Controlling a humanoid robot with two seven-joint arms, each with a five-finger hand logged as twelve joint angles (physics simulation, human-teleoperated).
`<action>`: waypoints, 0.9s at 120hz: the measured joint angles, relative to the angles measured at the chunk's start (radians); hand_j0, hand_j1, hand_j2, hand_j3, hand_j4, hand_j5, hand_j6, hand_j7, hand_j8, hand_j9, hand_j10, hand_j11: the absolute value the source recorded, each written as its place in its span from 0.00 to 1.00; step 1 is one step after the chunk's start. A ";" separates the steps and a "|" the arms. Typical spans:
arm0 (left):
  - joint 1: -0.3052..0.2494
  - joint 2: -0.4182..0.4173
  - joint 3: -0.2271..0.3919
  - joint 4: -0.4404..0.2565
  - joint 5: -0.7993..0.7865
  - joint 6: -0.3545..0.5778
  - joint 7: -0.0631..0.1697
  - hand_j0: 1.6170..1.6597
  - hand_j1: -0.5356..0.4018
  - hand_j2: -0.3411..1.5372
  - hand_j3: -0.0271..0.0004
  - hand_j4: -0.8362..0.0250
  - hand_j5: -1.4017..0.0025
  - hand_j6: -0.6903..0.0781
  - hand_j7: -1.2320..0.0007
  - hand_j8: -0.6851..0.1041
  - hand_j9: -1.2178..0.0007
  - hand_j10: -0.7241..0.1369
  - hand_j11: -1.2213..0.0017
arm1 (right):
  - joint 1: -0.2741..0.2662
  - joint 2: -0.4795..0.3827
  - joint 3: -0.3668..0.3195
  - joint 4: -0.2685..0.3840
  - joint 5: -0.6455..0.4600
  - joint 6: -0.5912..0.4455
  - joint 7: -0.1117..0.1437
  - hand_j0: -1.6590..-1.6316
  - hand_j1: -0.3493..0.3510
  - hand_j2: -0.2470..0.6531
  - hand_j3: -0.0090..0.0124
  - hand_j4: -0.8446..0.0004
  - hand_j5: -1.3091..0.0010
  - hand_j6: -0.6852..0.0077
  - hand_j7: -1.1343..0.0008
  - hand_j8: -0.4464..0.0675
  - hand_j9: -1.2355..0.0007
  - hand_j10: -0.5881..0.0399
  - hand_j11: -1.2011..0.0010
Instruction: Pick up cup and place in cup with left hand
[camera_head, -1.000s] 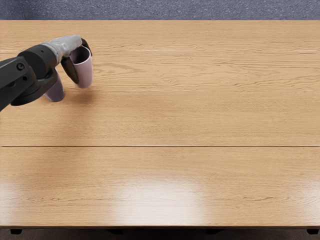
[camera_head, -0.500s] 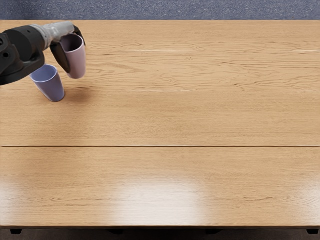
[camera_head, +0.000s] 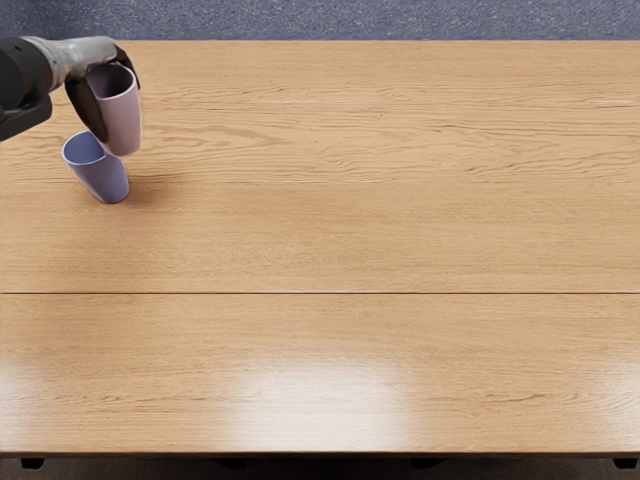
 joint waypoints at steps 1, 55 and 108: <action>0.000 0.001 0.000 0.000 -0.001 0.000 0.000 0.78 0.54 0.21 0.99 0.46 0.51 0.49 0.45 0.35 0.43 0.31 0.43 | 0.000 0.000 0.000 0.000 0.000 0.000 0.000 0.04 0.00 0.27 0.42 1.00 1.00 0.99 1.00 0.87 1.00 0.94 1.00; 0.022 0.026 -0.002 0.029 -0.011 0.006 0.000 0.79 0.54 0.21 0.99 0.46 0.52 0.49 0.45 0.35 0.44 0.30 0.44 | 0.000 0.000 0.000 0.001 0.000 0.000 0.000 0.04 0.00 0.27 0.42 1.00 1.00 0.99 1.00 0.87 1.00 0.94 1.00; 0.029 0.023 -0.003 0.113 -0.030 0.040 0.000 0.78 0.54 0.21 0.99 0.47 0.51 0.50 0.45 0.35 0.43 0.31 0.43 | 0.000 0.000 0.000 0.001 0.000 0.000 0.000 0.04 0.00 0.27 0.42 1.00 1.00 0.99 1.00 0.87 1.00 0.94 1.00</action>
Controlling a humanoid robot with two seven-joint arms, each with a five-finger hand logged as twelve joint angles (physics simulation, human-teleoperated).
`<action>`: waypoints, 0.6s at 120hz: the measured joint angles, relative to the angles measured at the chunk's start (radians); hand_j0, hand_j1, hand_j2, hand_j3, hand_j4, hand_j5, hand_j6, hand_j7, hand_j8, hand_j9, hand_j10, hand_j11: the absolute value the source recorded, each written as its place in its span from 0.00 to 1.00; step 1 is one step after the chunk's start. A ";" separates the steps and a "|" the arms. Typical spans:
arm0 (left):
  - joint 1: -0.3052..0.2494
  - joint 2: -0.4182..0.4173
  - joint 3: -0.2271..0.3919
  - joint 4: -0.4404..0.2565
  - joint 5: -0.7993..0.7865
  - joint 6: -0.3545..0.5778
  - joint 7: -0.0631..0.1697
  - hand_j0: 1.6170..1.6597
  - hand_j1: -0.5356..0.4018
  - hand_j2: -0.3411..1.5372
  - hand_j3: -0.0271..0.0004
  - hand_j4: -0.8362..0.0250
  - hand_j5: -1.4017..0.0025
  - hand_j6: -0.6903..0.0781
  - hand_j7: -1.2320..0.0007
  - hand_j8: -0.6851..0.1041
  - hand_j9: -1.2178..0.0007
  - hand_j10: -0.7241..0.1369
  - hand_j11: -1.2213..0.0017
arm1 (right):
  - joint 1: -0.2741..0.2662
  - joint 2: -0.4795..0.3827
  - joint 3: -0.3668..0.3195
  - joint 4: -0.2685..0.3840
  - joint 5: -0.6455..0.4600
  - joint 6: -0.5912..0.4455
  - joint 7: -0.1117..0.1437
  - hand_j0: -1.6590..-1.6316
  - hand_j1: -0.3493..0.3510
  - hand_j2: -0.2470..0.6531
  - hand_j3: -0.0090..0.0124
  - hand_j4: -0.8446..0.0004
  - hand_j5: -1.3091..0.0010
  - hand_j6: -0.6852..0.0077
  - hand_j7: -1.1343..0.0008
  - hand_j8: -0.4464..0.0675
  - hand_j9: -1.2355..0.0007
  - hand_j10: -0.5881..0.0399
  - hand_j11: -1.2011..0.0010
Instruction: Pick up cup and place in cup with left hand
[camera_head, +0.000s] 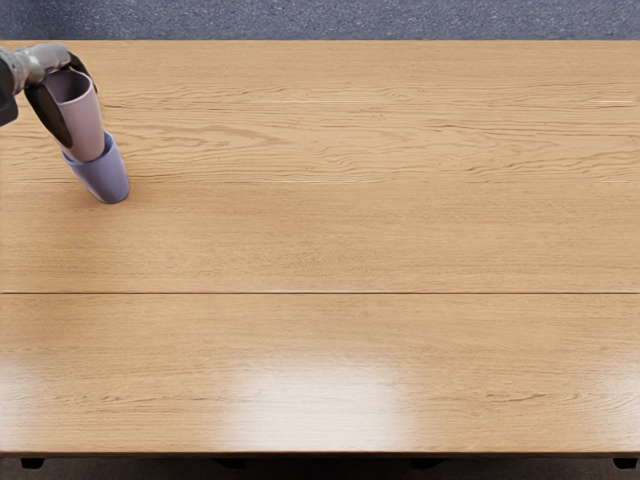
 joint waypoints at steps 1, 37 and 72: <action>0.000 0.000 0.000 0.002 -0.001 0.002 0.000 0.78 0.54 0.21 0.99 0.46 0.51 0.49 0.45 0.35 0.43 0.31 0.43 | 0.000 0.000 0.000 0.000 0.000 0.000 0.000 0.04 0.00 0.27 0.42 1.00 1.00 0.99 1.00 0.87 1.00 0.94 1.00; 0.014 -0.002 0.001 0.022 -0.010 0.058 0.000 0.78 0.54 0.21 0.99 0.46 0.52 0.49 0.45 0.35 0.43 0.30 0.44 | 0.000 0.000 0.000 0.000 0.000 0.000 0.000 0.04 0.00 0.27 0.42 1.00 1.00 0.99 1.00 0.87 1.00 0.94 1.00; 0.023 -0.008 0.000 0.024 -0.026 0.119 0.000 0.78 0.51 0.24 0.99 0.48 0.51 0.51 0.44 0.37 0.43 0.31 0.43 | 0.000 0.000 0.000 0.000 0.000 0.000 0.000 0.04 0.00 0.27 0.42 1.00 1.00 0.99 1.00 0.87 1.00 0.94 1.00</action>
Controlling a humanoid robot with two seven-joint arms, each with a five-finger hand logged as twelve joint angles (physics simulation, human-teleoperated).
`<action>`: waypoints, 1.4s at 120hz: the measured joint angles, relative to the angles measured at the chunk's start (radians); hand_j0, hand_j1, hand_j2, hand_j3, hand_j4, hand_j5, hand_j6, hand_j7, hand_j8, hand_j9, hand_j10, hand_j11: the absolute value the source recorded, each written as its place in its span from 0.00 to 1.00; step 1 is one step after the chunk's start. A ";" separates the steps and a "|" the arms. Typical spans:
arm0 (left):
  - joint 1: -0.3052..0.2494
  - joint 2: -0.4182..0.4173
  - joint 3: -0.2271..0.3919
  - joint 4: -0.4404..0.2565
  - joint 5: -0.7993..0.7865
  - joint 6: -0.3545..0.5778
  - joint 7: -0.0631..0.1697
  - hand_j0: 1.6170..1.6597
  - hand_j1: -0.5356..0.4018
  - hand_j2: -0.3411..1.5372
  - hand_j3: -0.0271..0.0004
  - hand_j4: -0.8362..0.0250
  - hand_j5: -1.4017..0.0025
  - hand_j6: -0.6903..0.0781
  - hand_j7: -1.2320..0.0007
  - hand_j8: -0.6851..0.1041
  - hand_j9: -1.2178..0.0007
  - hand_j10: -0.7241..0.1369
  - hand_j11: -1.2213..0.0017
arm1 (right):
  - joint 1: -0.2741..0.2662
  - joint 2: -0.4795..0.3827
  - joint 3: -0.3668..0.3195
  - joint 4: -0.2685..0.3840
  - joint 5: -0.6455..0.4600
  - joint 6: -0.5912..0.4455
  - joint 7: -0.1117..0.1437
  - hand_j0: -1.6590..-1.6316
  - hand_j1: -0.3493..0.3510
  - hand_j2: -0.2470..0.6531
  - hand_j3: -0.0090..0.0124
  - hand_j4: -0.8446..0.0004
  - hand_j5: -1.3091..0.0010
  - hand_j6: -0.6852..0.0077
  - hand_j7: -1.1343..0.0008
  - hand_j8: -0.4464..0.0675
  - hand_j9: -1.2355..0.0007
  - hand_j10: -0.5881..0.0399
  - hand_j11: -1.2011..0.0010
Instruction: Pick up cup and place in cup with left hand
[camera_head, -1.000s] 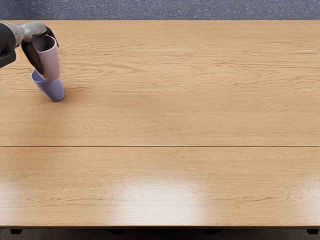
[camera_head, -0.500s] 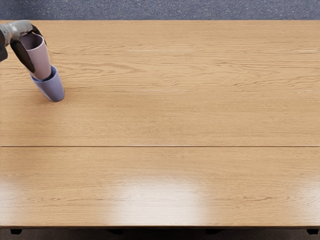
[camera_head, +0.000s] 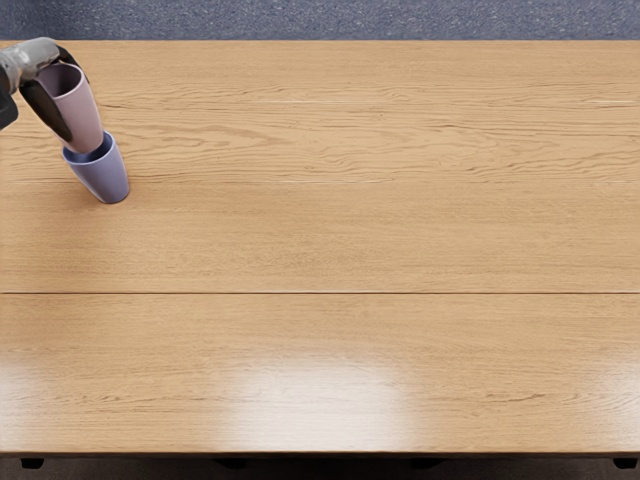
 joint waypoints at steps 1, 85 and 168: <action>0.000 0.000 0.000 0.000 0.000 0.001 0.000 0.78 0.52 0.23 0.99 0.48 0.51 0.51 0.44 0.37 0.43 0.31 0.43 | 0.000 0.000 0.000 0.000 0.000 0.000 0.000 0.04 0.00 0.27 0.42 1.00 1.00 0.99 1.00 0.87 1.00 0.94 1.00; 0.011 -0.030 0.001 0.037 -0.001 0.018 0.000 0.77 0.53 0.20 0.99 0.47 0.51 0.50 0.45 0.37 0.43 0.31 0.43 | 0.000 0.000 0.000 0.000 0.000 0.000 0.000 0.04 0.00 0.27 0.42 1.00 1.00 0.99 1.00 0.87 1.00 0.94 1.00; 0.025 -0.052 0.005 0.073 -0.001 0.033 0.000 0.77 0.53 0.19 0.99 0.47 0.51 0.51 0.44 0.38 0.43 0.30 0.43 | 0.000 0.000 0.000 0.000 0.000 0.000 0.000 0.04 0.00 0.27 0.42 1.00 1.00 0.99 1.00 0.87 1.00 0.94 1.00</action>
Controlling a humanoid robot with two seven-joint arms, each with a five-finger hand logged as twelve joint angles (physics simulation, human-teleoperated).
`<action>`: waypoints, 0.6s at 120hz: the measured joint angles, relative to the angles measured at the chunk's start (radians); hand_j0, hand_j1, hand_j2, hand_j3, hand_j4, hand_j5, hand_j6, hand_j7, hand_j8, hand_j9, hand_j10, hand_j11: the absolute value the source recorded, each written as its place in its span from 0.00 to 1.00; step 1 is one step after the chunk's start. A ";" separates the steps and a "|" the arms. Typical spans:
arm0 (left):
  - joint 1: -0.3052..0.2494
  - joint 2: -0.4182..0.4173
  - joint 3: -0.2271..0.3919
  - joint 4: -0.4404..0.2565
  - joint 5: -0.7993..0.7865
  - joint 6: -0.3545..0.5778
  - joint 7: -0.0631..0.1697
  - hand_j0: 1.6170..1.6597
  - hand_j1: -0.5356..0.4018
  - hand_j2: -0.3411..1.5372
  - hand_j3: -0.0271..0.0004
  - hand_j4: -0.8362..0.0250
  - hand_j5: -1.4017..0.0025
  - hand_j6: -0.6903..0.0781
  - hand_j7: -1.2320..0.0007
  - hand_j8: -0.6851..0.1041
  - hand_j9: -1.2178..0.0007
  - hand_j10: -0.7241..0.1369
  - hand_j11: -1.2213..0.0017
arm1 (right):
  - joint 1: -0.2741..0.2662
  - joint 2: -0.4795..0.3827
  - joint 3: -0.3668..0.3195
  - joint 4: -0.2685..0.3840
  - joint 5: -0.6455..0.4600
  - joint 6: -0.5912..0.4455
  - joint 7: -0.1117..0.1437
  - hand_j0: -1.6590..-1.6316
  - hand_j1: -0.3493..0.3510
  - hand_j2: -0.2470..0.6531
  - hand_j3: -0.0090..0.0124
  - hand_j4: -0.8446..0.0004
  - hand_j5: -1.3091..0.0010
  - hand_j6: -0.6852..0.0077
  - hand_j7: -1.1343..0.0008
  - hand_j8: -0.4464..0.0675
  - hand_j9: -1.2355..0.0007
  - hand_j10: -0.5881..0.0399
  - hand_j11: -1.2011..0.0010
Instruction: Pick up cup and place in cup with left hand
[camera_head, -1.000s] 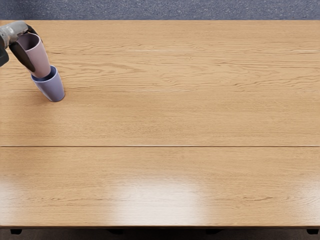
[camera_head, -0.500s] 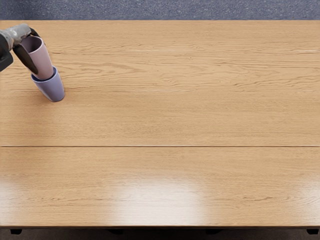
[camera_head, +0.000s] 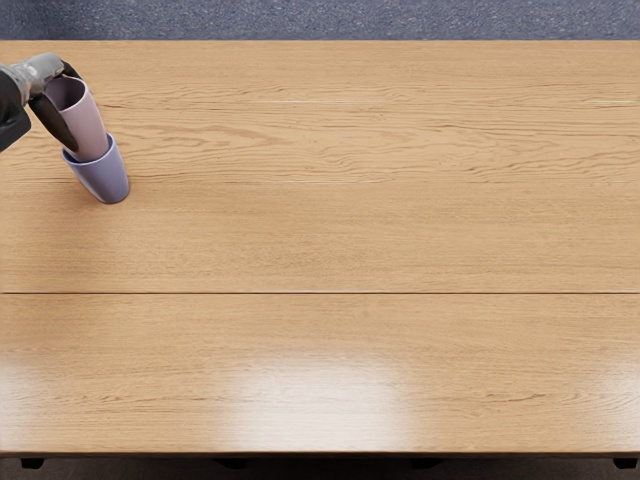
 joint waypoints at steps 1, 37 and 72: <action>0.000 0.000 0.001 0.000 0.000 0.000 0.000 0.77 0.53 0.19 0.99 0.47 0.51 0.51 0.44 0.38 0.43 0.30 0.43 | 0.000 0.000 0.000 0.000 0.000 0.000 0.000 0.04 0.00 0.27 0.42 1.00 1.00 0.99 1.00 0.87 1.00 0.94 1.00; -0.002 -0.014 0.032 0.005 0.005 0.035 -0.001 0.89 0.61 0.20 0.99 0.60 0.69 0.56 0.65 0.49 0.63 0.48 0.63 | 0.000 0.000 0.000 0.000 0.000 0.000 0.000 0.04 0.00 0.27 0.42 1.00 1.00 0.99 1.00 0.87 1.00 0.94 1.00; -0.001 -0.019 0.033 0.007 0.007 0.046 -0.001 0.94 0.68 0.20 0.99 0.71 0.79 0.62 0.76 0.59 0.76 0.58 0.76 | 0.000 0.000 0.000 0.000 0.000 0.000 0.000 0.04 0.00 0.27 0.42 1.00 1.00 0.99 1.00 0.87 1.00 0.94 1.00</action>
